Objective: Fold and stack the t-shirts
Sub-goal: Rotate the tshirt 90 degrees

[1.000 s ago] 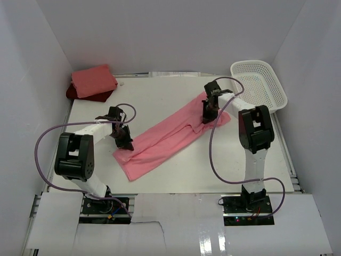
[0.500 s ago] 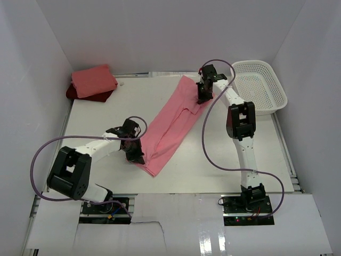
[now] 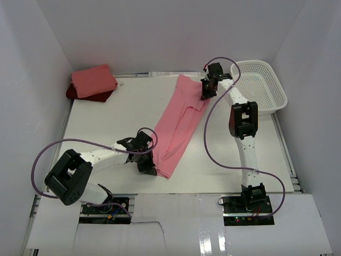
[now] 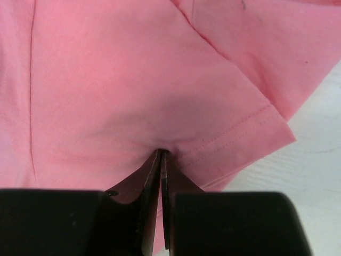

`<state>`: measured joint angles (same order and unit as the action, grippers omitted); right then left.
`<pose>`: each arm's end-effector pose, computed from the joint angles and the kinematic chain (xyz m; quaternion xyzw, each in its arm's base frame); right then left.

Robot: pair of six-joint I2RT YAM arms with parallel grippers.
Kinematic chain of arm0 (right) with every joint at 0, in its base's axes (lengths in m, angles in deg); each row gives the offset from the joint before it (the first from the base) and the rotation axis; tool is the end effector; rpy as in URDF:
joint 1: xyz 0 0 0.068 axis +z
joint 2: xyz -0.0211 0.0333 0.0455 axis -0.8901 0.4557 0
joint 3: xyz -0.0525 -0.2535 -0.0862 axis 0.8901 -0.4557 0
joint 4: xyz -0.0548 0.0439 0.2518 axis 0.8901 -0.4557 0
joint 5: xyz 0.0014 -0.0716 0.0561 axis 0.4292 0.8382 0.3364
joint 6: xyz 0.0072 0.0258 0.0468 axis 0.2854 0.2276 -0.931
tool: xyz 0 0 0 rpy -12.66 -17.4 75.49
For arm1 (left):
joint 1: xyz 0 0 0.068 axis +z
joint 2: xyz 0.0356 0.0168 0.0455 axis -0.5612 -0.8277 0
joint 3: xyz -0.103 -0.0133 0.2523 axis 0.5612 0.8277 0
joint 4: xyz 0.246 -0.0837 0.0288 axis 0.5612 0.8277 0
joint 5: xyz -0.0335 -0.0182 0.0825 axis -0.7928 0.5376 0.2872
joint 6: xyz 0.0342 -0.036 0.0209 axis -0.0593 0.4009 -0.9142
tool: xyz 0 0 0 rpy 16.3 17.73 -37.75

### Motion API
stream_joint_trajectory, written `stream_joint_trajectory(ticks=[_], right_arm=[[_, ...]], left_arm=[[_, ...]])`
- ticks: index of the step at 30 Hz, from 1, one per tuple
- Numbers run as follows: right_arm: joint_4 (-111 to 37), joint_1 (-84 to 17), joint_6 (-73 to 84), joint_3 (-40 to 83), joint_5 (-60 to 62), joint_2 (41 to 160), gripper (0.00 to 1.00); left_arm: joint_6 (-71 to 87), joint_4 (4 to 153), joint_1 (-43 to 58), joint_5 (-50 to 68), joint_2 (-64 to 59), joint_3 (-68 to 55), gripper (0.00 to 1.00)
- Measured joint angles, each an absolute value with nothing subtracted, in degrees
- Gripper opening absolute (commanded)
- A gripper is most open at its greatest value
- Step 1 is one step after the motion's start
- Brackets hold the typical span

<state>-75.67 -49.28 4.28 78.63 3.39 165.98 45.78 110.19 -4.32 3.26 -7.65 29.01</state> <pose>0.5424 0.1347 0.1673 -0.0618 0.9464 0.1012 0.3004 0.1712 -0.1470 0.1434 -0.0760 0.9794 -0.1861 0.0180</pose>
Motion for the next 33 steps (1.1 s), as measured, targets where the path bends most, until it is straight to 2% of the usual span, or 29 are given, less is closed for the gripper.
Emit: stream_joint_trajectory(ticks=[15,21,23,25,28,29,30,31,33], right_arm=[[-68.75,-52.04,2.42,78.58,-5.22,167.33,0.15],[-63.08,-52.56,0.23,74.89,-8.85,166.28,0.24],[-60.81,-52.65,-0.38,71.22,-10.47,164.29,0.25],[-59.48,-52.69,-0.6,68.14,-12.52,161.85,0.31],[-58.15,-52.63,-0.29,64.33,-15.34,156.62,0.44],[-57.86,-52.52,0.02,62.96,-15.85,154.28,0.45],[-57.07,-52.36,0.58,60.88,-16.13,151.14,0.46],[-56.88,-52.25,1.06,58.65,-16.46,147.64,0.5],[-56.07,-51.82,1.72,54.45,-16.72,140.27,0.5]], left_arm=[[57.43,104.27,-21.28,2.08,-9.51,29.44,0.0],[58.83,110.26,-25.1,5.16,-8.79,26.62,0.03],[58.66,114.3,-25.37,7.9,-6.93,23.83,0.08],[57.67,118.25,-24.6,10.58,-4.94,19.37,0.09],[54.94,122.19,-21.21,14.54,-3.17,11.35,0.2],[53.59,123.06,-19.36,15.46,-2.6,8.99,0.3],[52.08,123.81,-17.21,16.42,-2.08,6.95,0.34],[50.66,124.24,-14.98,17.16,-1.64,5.49,0.36],[47.18,125.23,-10.07,18.08,-1.4,2.91,0.36]])
